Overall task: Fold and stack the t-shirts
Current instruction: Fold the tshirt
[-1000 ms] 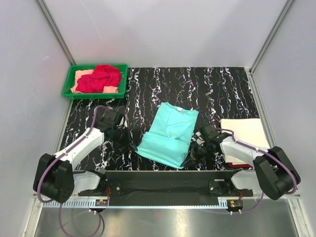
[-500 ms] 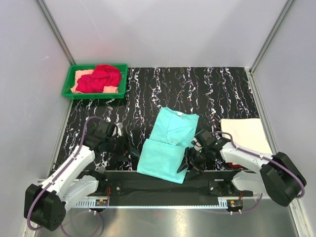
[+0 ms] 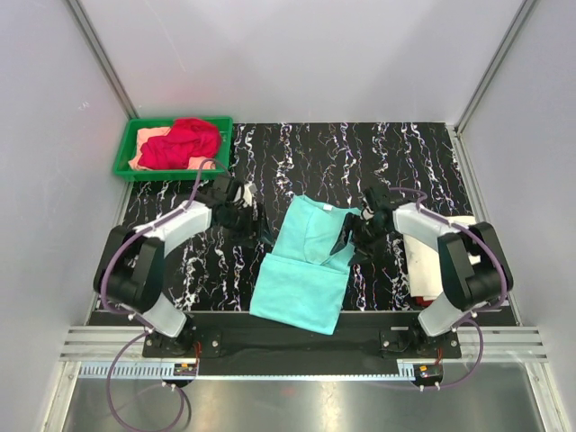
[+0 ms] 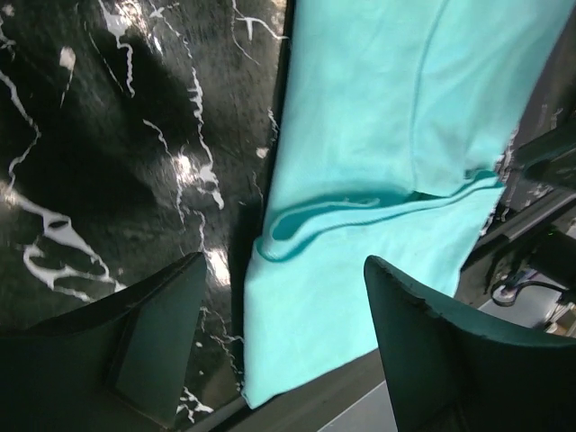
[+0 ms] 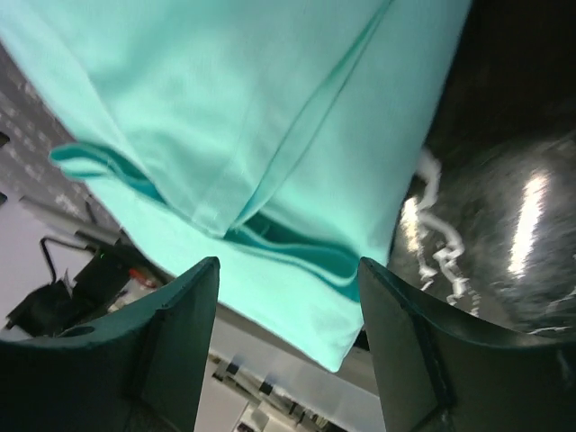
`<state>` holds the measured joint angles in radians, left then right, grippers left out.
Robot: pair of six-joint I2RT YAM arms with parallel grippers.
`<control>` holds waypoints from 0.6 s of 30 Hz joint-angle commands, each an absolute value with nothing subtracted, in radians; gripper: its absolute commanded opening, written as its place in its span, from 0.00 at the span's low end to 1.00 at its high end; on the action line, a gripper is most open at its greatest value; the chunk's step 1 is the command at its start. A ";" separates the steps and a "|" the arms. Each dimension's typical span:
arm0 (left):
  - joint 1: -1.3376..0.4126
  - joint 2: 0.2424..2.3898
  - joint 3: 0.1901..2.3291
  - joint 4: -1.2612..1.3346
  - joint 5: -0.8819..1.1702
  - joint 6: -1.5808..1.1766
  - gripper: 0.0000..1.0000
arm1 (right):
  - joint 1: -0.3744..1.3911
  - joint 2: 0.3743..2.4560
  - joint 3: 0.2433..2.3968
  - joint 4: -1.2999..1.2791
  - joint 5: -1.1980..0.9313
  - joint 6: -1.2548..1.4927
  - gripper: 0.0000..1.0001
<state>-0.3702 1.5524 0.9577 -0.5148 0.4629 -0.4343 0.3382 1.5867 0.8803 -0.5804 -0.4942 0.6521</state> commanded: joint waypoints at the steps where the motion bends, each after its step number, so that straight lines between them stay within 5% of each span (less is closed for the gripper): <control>1: -0.371 1.618 1.008 -0.460 0.525 -0.350 0.76 | 0.304 1.659 0.997 -0.672 -0.356 0.508 0.70; 7: -0.371 1.606 0.980 -0.417 0.505 -0.370 0.72 | 0.252 1.750 1.118 -0.735 -0.233 0.390 0.70; 18: -0.371 1.440 0.841 -0.385 0.422 -0.472 0.72 | 0.281 2.024 1.398 -0.609 -0.374 0.397 0.65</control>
